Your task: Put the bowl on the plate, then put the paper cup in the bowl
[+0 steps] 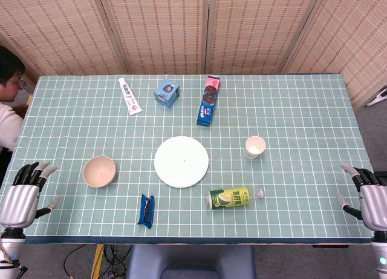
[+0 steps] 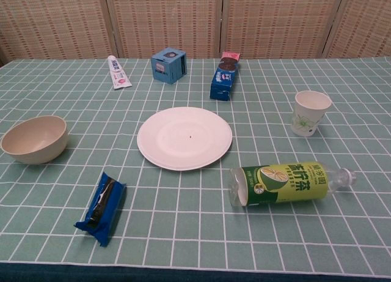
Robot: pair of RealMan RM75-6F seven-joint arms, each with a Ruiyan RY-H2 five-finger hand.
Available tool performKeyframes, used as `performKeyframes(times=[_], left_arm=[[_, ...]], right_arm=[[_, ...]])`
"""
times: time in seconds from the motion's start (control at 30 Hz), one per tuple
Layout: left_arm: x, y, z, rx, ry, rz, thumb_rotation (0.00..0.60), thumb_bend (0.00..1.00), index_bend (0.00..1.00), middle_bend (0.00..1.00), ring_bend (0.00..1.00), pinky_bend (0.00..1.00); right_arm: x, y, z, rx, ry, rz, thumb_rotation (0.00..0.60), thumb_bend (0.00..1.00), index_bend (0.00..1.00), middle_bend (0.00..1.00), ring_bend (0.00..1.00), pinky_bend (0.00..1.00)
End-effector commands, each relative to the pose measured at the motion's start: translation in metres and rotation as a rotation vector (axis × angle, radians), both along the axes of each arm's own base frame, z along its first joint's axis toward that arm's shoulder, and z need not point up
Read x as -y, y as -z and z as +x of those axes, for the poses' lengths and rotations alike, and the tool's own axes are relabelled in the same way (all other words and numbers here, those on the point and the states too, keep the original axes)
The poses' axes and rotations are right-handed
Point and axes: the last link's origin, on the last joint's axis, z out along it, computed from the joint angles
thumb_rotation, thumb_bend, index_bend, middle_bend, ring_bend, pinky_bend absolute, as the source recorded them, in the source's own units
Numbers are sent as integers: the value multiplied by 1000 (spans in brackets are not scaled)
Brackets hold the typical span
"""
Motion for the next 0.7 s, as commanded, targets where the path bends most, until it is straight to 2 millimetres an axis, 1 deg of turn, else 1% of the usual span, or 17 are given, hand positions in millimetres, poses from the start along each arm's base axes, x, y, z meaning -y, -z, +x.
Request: performKeyframes(times=[0.03, 0.23, 0.5, 0.53, 0.63, 0.7], left_arm=[[0, 0, 0, 0, -1, -3, 600, 222, 193, 140, 103, 102], [-1, -1, 1, 0, 10, -4, 600, 222, 195, 140, 103, 102], [-5, -1, 3, 0, 31, -7, 600, 222, 201, 140, 102, 102], [-5, -2, 3, -2, 34, -6, 600, 222, 203, 140, 104, 112], [-8, -2, 3, -7, 43, -4, 600, 222, 217, 143, 149, 196], [-9, -3, 2, -18, 49, -7, 600, 222, 225, 175, 193, 255]], right_arm=[[-1, 1, -1, 0, 5, 2, 600, 257, 194, 286, 232, 290], [-3, 1, -3, 7, 12, -3, 600, 258, 194, 286, 232, 290], [-2, -10, 0, -4, -5, -38, 600, 258, 194, 286, 232, 290], [-2, -11, 0, -4, -6, -41, 600, 258, 194, 286, 232, 290], [-1, -14, 1, -6, -7, -53, 600, 258, 194, 286, 232, 290], [0, -16, 1, -8, -6, -59, 600, 258, 194, 286, 232, 290]])
